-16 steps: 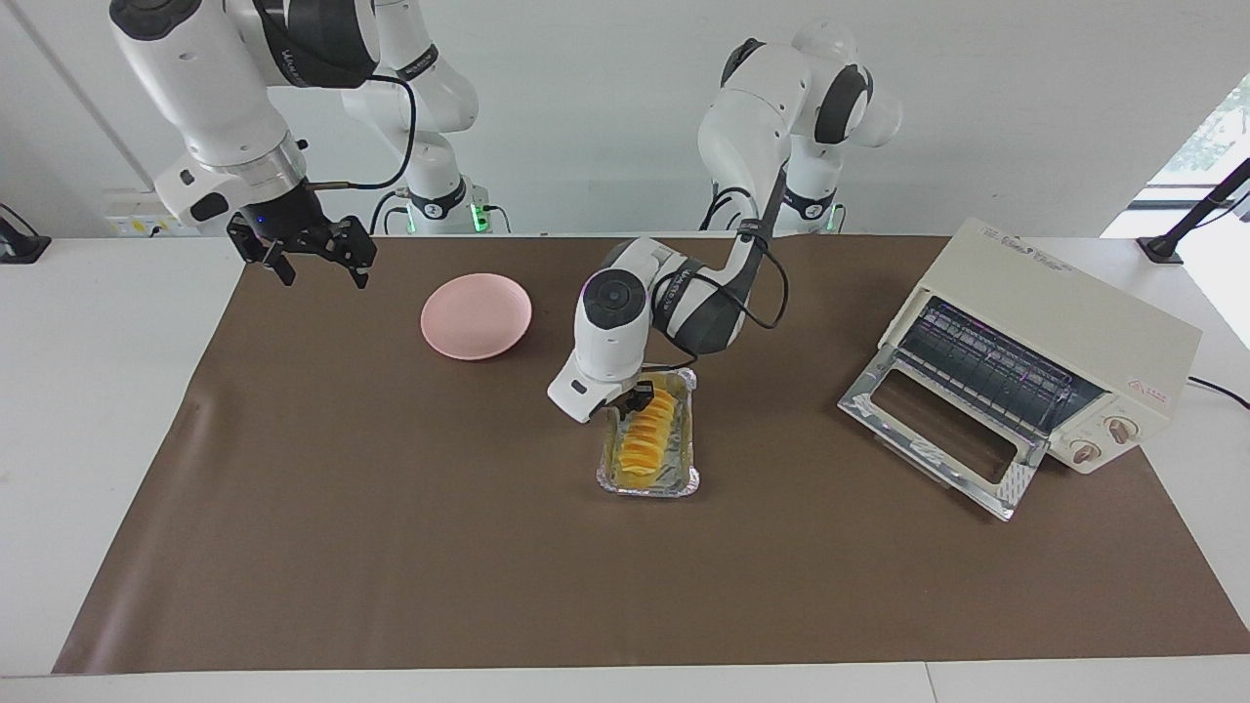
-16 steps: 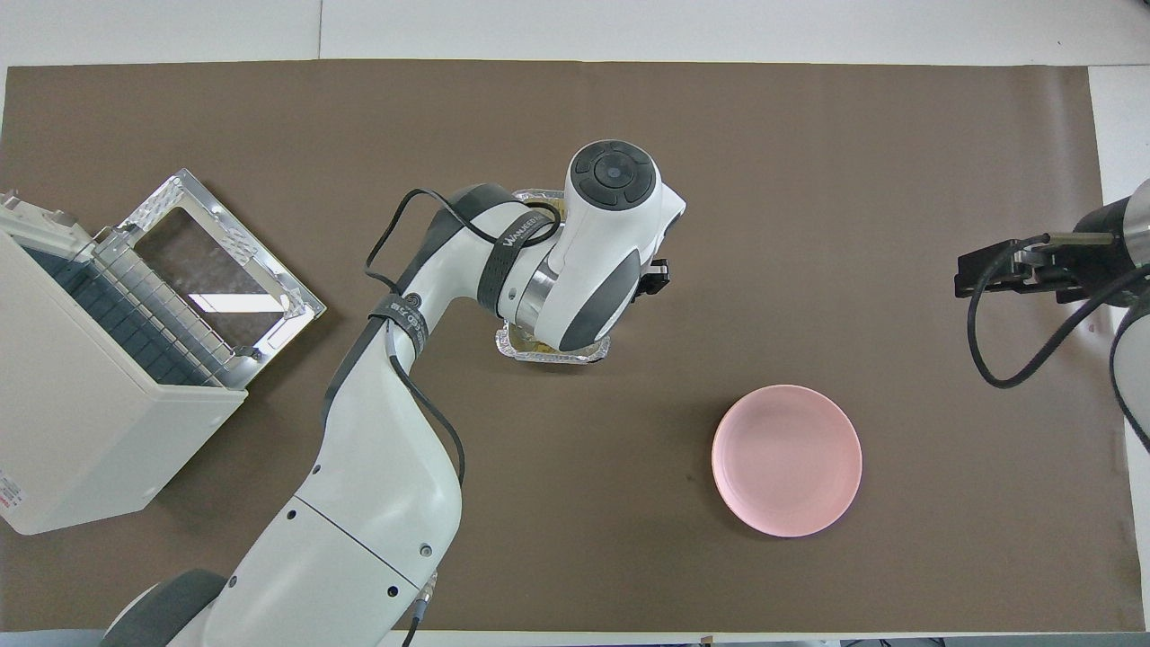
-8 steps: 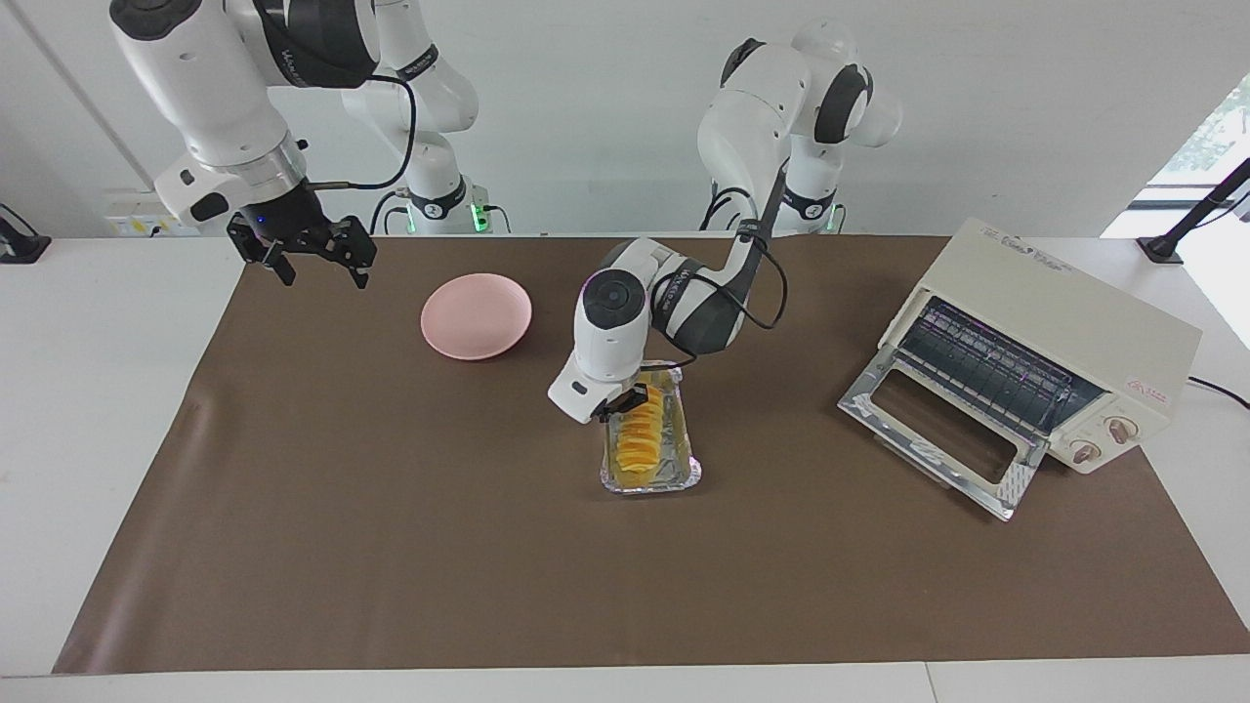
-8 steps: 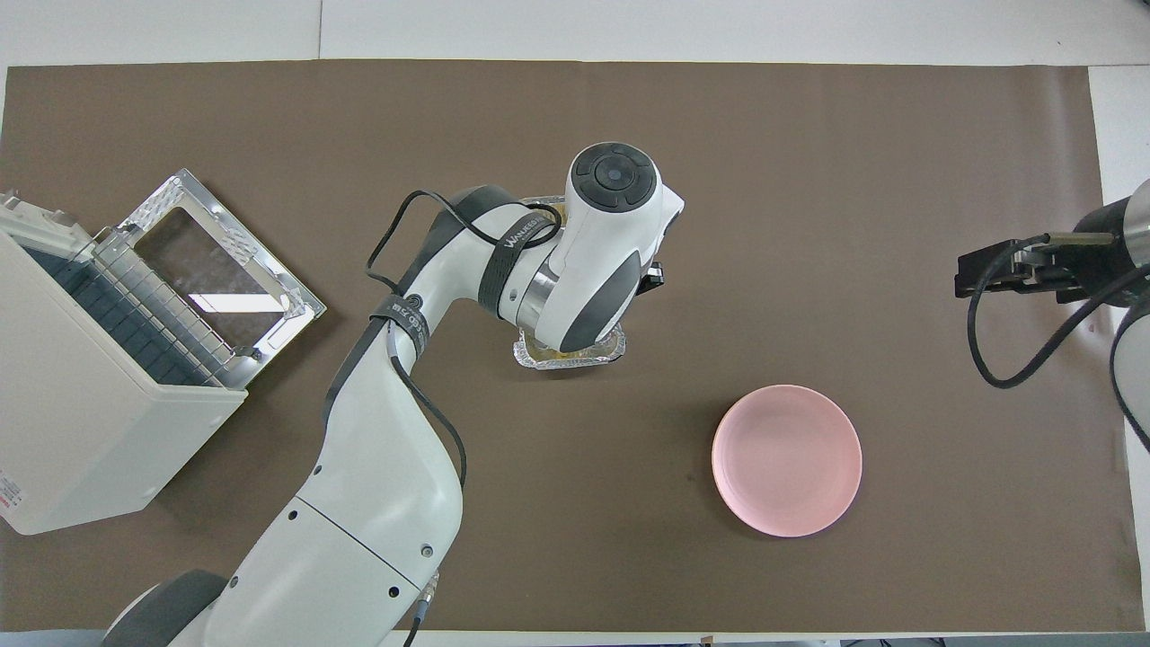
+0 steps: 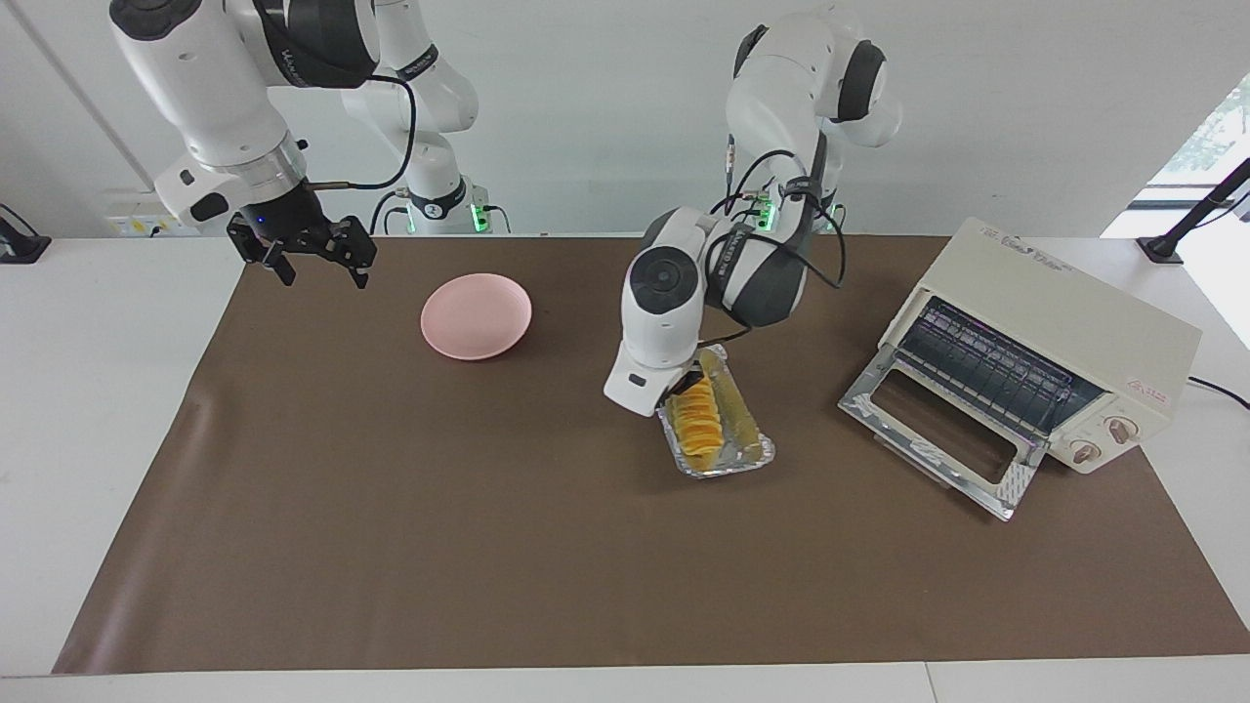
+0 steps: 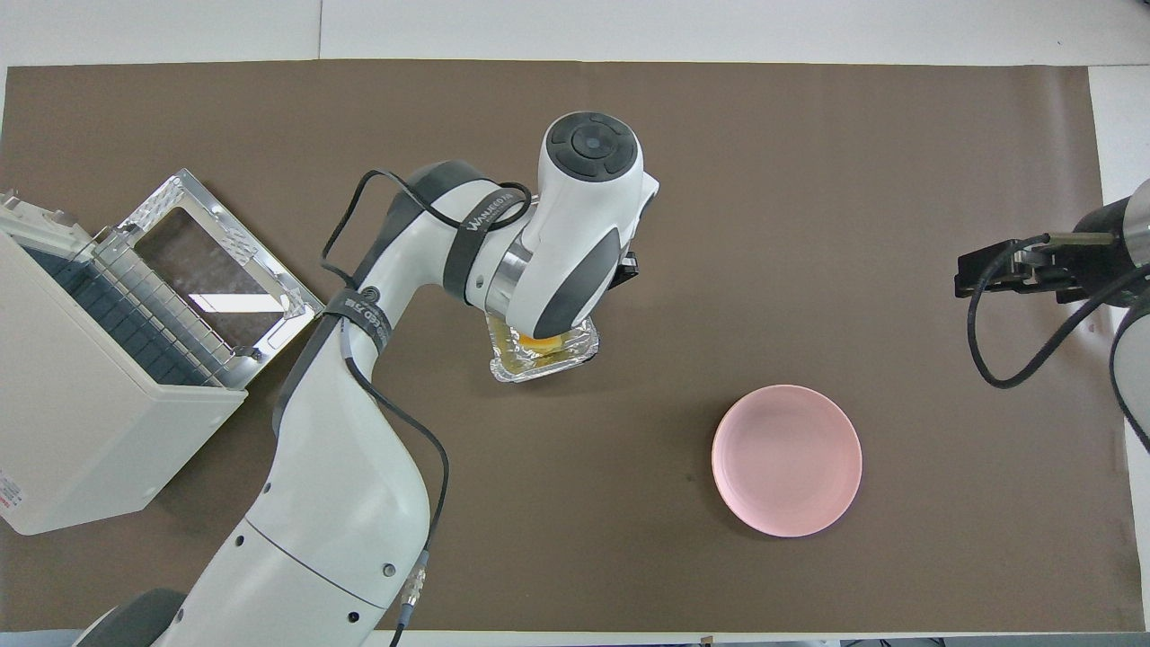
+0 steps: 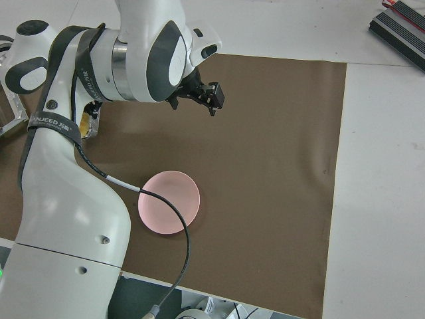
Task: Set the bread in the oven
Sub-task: 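Carry the foil tray with the left gripper into the toaster oven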
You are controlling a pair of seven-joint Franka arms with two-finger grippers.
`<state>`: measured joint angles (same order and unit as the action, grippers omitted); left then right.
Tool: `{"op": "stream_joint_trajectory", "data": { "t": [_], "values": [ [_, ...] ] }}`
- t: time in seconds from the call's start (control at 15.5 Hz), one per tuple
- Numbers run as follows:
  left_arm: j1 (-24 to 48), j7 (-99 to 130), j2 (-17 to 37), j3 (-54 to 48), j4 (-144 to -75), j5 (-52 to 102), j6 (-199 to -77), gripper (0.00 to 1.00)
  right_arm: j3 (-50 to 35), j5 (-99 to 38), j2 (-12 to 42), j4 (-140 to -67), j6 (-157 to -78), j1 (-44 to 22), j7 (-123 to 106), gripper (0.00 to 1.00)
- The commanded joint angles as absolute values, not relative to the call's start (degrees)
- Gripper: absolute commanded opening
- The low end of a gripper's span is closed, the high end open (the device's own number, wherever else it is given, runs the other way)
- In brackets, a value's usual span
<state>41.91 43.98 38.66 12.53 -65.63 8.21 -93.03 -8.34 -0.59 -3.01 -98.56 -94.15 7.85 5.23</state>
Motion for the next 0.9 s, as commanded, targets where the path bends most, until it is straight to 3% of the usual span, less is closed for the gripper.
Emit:
{"op": "stream_joint_trajectory", "data": {
  "t": [0.0, 0.32, 0.84],
  "values": [
    [41.75, 47.11, 37.01, 18.78, -66.80, 8.88, -90.18, 0.00, -8.70, -1.23, -2.81, -98.17, -93.34, 8.44, 4.39, 1.00],
    [34.38, 47.11, 36.56, 23.47, -66.80, 8.53, -89.82, 0.00, -8.70, -1.23, -2.81, -98.17, -93.34, 8.44, 4.39, 1.00],
    [29.27, 44.23, 35.68, 25.75, -67.50, 7.03, -85.17, 0.00, -8.70, -1.23, -2.81, -98.17, -93.34, 8.44, 4.39, 1.00]
  ]
}}
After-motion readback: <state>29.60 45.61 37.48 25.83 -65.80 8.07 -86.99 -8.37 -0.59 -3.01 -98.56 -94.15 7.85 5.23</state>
